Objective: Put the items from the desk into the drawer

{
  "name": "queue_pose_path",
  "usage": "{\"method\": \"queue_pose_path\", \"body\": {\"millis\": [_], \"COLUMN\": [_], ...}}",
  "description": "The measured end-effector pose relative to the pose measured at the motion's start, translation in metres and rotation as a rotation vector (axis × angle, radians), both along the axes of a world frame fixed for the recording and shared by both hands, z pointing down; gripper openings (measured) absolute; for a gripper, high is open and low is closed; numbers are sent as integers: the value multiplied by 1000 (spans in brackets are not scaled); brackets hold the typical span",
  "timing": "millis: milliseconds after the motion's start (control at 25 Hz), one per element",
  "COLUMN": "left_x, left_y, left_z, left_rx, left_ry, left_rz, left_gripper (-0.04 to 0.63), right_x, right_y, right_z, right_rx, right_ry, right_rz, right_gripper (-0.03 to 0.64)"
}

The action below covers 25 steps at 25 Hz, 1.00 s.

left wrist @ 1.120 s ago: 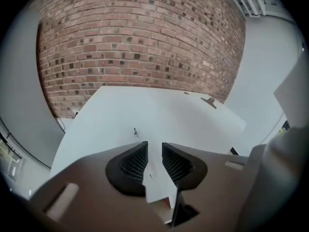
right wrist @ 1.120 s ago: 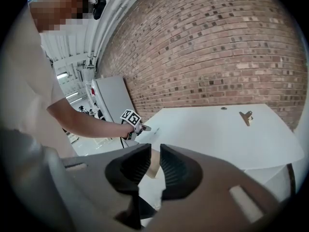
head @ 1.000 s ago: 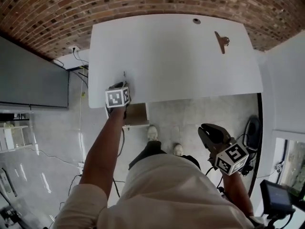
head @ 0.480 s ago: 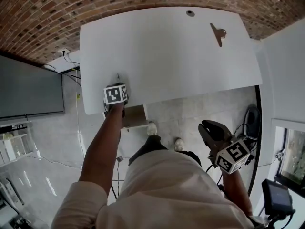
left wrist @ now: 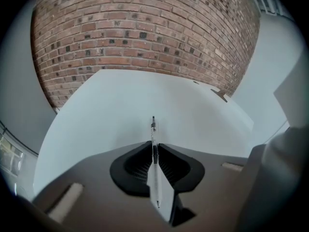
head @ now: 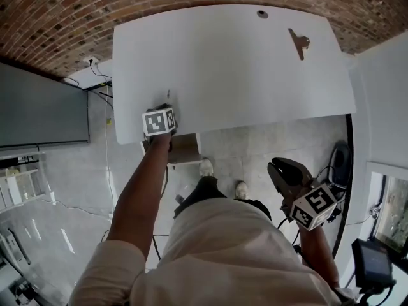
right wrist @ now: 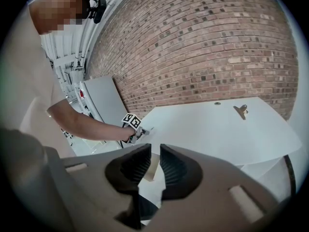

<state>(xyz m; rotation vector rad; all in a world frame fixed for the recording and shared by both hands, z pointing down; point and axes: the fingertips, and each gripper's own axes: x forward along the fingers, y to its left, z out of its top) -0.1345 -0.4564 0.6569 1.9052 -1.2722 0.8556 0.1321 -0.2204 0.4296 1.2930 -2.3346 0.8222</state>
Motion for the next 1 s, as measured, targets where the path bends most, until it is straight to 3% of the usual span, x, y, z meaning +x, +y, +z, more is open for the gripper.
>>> {"method": "queue_pose_path", "body": {"millis": [280,680,840,1000], "left_x": [-6,-23,-20,-17], "left_y": [32,120,156,194], "left_z": [-23,-32,-10,-24], "left_rx": [59,75,91,90], "left_ry": [23,22,85,60], "left_rz": [-45,-150,-174,-207], "left_gripper": [49,49,49,49], "right_x": [0,5,9,12], "right_y": [15,54,76,98], "right_z": [0,-1,-2,0], "right_rx": [15,33,42,39], "right_ry": [-13,-30,-32,-30], "right_rz": [-68,-199,-254,-294], "right_gripper": [49,49,49,49]}}
